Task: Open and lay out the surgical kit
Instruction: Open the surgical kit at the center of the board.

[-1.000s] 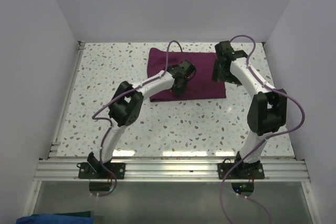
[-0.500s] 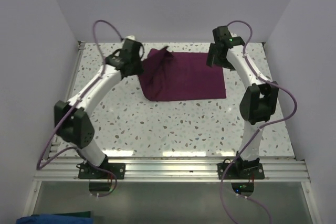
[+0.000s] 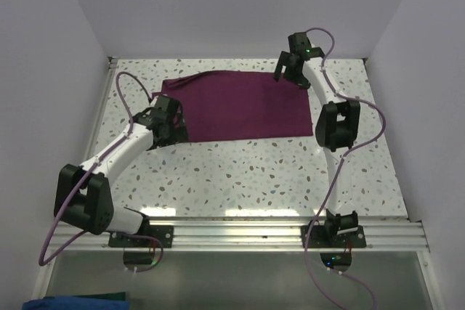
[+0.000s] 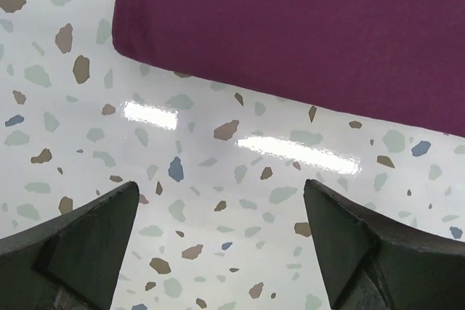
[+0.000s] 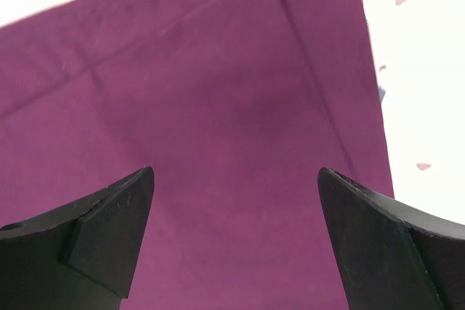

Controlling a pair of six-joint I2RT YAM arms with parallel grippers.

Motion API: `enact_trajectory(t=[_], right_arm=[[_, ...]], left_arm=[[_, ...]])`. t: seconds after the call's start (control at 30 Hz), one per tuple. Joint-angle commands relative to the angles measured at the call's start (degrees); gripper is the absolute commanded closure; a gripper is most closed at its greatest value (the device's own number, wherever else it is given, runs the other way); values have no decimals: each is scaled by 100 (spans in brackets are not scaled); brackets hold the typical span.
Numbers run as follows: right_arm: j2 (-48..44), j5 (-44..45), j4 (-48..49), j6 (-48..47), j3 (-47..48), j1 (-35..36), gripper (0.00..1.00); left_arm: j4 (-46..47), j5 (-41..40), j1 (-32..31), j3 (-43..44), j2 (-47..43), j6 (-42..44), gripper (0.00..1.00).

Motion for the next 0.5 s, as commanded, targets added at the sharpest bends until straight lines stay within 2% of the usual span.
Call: enact_trajectory(t=[0.0, 0.13, 0.23, 0.37, 0.47], right_arm=[[144, -60, 597, 365, 382, -228, 2], [215, 510, 1177, 436, 294, -219, 5], [443, 862, 1363, 488, 574, -219, 8], [636, 1179, 1776, 559, 628, -211, 15], [970, 1478, 1690, 524, 1040, -193, 18]], left_arm=[[-35, -37, -2, -36, -538, -13, 1], [-150, 7, -2, -483, -880, -74, 0], [-237, 16, -2, -774, -1179, -136, 1], [-343, 95, -2, -889, -1443, -233, 1], [-378, 113, -2, -863, -1487, -259, 1]])
